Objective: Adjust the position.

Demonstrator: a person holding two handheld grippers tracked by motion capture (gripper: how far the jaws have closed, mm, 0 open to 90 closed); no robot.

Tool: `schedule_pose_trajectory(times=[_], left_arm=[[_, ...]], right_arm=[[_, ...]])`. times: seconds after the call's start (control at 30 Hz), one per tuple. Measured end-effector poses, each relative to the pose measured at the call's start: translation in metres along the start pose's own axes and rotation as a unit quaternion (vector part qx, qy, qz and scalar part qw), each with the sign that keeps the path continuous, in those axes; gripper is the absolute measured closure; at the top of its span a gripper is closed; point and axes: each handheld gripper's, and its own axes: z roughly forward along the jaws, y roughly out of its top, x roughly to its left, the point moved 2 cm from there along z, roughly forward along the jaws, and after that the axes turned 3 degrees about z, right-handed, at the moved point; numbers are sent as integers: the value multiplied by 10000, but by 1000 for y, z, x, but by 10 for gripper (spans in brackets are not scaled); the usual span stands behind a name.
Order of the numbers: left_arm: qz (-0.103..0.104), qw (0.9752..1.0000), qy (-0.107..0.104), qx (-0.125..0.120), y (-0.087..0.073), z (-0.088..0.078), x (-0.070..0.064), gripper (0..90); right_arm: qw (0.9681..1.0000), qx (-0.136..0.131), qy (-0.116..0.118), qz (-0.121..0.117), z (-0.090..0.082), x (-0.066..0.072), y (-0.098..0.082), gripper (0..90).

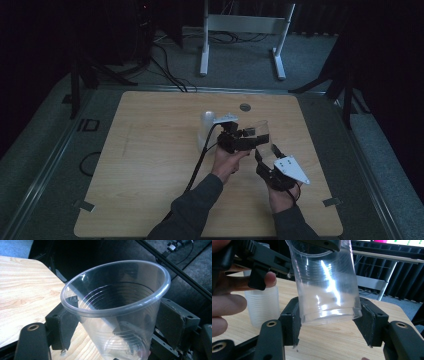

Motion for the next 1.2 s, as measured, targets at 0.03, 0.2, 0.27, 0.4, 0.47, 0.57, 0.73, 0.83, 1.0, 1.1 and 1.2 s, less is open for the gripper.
schedule_pose_trajectory(times=[0.03,0.2,0.27,0.4,0.47,0.57,0.73,0.83,1.0,1.1,1.2], left_arm=[[-10,10000,-9,-21,0,0,0,241],[27,10000,-30,-63,1,-2,-1,276],[65,10000,3,-75,1,-2,-1,279],[154,9998,51,-66,0,-3,-2,283],[216,9997,96,-47,0,-3,-2,283],[273,9995,154,-21,-1,-4,-2,283],[493,9981,354,57,-2,-6,-3,284],[682,9964,480,122,-3,-6,-6,284],[972,9923,709,286,-5,-6,-9,283],[1172,9888,850,370,-7,-5,-12,283],[1465,9825,1046,478,-9,-4,-17,283]], right_arm=[[10000,-1,-3,-9,0,0,0,415],[10000,23,64,-14,1,0,0,403],[9999,39,96,-19,1,0,1,400],[9998,109,184,-29,2,0,1,375],[9995,188,250,-28,3,0,0,337],[9988,310,378,-75,5,0,1,307],[9977,448,499,-22,6,-1,3,274],[9969,541,567,-10,8,-2,4,274],[9955,624,712,-12,11,-4,4,295],[9942,707,804,8,14,-3,2,306],[9932,771,874,23,16,-3,0,323]])
